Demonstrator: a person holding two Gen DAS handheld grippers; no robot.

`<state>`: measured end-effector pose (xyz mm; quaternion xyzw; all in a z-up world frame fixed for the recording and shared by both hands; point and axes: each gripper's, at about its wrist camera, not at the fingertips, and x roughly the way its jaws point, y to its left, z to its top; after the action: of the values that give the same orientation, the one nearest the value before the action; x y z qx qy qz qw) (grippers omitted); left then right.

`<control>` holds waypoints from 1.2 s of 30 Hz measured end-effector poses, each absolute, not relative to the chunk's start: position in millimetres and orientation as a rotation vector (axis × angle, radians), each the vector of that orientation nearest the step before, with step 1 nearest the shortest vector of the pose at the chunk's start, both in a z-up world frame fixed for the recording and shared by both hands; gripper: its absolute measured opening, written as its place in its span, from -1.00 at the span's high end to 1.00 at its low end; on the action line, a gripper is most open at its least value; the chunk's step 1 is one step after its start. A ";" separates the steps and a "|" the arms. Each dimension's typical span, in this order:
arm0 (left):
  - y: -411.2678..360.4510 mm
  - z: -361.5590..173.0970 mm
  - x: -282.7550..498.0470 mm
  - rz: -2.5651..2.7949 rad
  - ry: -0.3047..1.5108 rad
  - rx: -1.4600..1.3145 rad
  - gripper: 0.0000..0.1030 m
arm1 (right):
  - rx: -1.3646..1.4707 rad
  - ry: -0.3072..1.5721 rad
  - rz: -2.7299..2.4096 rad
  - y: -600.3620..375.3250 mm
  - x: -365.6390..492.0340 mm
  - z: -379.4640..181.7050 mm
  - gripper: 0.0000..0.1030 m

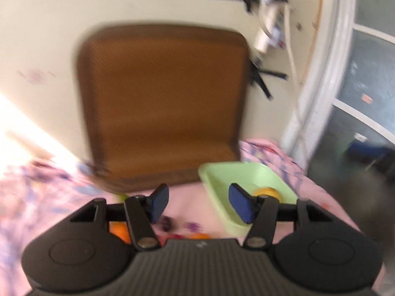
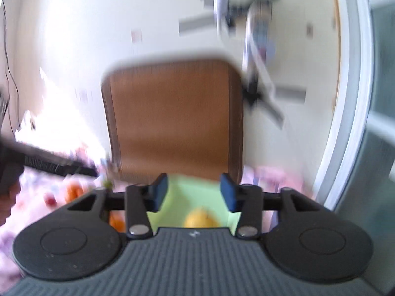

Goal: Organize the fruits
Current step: 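Carry the pomelo into the green bowl and open the left tool, then grasp a mandarin with the right tool while the left tool grasps a red tomato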

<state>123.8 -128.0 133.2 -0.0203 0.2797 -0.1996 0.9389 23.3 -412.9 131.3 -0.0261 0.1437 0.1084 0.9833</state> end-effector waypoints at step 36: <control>-11.6 30.3 56.0 -0.194 0.595 0.072 -0.03 | 0.132 0.471 0.336 -265.0 8.9 -6.7 0.45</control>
<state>56.0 -11.6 30.3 0.0357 0.2927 -0.0952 0.9508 8.9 -265.0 -6.7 0.0650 0.2322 0.1653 0.9563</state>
